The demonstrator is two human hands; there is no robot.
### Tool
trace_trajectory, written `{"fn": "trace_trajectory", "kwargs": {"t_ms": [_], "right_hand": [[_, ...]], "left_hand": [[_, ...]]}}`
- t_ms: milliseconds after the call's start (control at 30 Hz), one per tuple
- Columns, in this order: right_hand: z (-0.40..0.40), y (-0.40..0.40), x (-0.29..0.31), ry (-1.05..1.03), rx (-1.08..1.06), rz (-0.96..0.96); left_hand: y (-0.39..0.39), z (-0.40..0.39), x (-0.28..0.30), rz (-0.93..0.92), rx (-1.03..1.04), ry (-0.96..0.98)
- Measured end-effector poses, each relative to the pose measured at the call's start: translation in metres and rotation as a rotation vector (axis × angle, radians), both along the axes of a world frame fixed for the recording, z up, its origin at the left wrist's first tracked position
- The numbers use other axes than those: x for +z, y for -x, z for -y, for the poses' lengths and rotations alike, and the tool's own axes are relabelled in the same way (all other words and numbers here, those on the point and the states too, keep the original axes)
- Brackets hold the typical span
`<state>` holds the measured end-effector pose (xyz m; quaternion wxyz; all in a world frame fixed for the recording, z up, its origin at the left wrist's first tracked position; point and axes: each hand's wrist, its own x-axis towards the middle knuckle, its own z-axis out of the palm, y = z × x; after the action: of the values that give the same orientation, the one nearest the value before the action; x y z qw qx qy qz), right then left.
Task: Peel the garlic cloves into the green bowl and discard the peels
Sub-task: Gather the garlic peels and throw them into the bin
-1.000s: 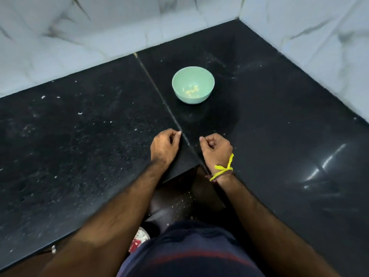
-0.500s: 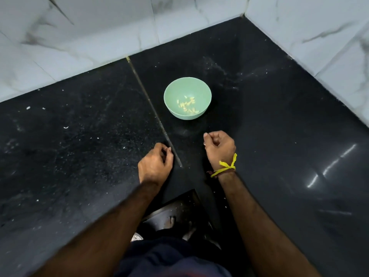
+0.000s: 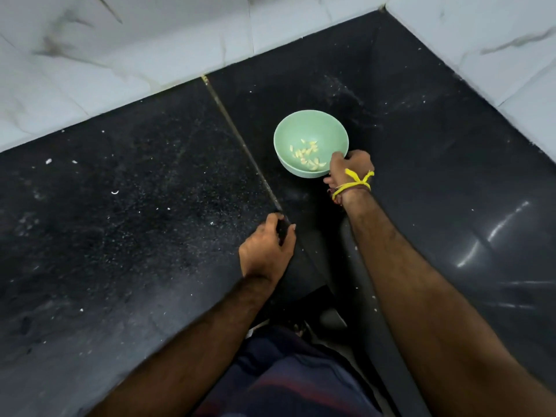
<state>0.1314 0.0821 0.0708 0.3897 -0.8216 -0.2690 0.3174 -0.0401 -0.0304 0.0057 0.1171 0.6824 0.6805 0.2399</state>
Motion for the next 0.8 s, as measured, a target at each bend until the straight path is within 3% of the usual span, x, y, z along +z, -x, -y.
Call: {"fn": "trace_trajectory", "kwargs": {"t_ms": [367, 500, 800], "right_hand": [[0.07, -0.031, 0.005, 0.03, -0.167, 0.108], [0.105, -0.038, 0.009, 0.047, -0.186, 0.152], [0.123, -0.053, -0.009, -0.086, -0.19, 0.083]], "left_hand": [[-0.007, -0.026, 0.0, 0.155, -0.196, 0.064], [-0.023, -0.044, 0.001, 0.201, -0.215, -0.025], [-0.039, -0.058, -0.01, -0.042, -0.277, -0.042]]}}
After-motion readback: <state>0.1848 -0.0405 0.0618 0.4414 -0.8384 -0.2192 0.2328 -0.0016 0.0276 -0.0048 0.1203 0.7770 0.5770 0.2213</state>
